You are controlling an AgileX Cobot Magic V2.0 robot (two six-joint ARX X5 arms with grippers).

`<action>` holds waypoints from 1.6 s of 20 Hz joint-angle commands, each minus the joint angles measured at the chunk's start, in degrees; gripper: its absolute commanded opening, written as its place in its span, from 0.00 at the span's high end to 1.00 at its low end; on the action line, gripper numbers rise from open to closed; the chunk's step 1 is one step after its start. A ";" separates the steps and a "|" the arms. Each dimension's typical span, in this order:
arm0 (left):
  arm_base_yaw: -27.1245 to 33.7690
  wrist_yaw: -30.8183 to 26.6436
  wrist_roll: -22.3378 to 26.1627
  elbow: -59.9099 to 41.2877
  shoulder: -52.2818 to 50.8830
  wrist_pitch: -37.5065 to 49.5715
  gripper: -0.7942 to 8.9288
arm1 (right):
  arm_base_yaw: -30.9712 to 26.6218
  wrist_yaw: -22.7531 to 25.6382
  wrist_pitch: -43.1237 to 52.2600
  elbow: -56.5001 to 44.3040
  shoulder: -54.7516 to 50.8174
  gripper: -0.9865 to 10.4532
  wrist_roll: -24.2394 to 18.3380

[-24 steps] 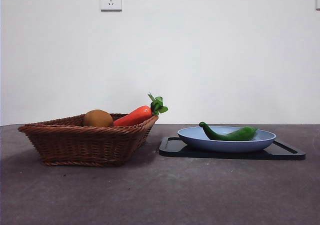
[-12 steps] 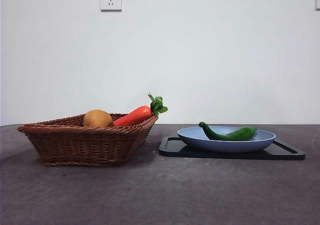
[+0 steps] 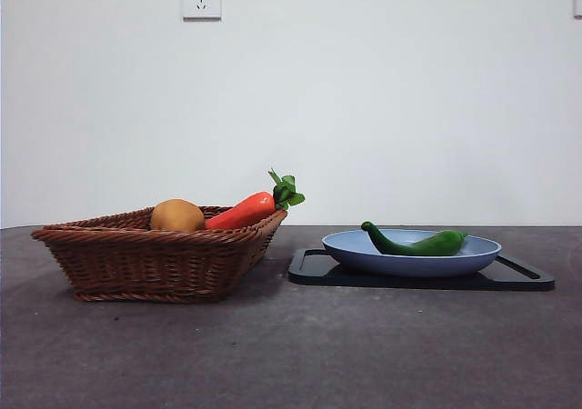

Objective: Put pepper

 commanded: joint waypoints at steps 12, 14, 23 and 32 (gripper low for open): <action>0.26 -0.24 -4.24 -5.14 -4.09 -10.47 0.91 | 0.13 0.00 -0.37 1.11 0.55 0.90 0.48; 0.26 -0.09 -4.28 -5.14 -4.09 -11.89 0.91 | 0.13 0.02 -0.37 1.11 0.55 0.90 0.48; 0.61 0.00 -4.20 -5.14 -4.09 -11.74 0.91 | 0.13 0.02 -0.37 1.11 0.55 0.90 0.48; 0.61 0.02 -4.20 -5.14 -4.09 -11.74 0.91 | 0.13 0.02 -0.37 1.11 0.55 0.90 0.48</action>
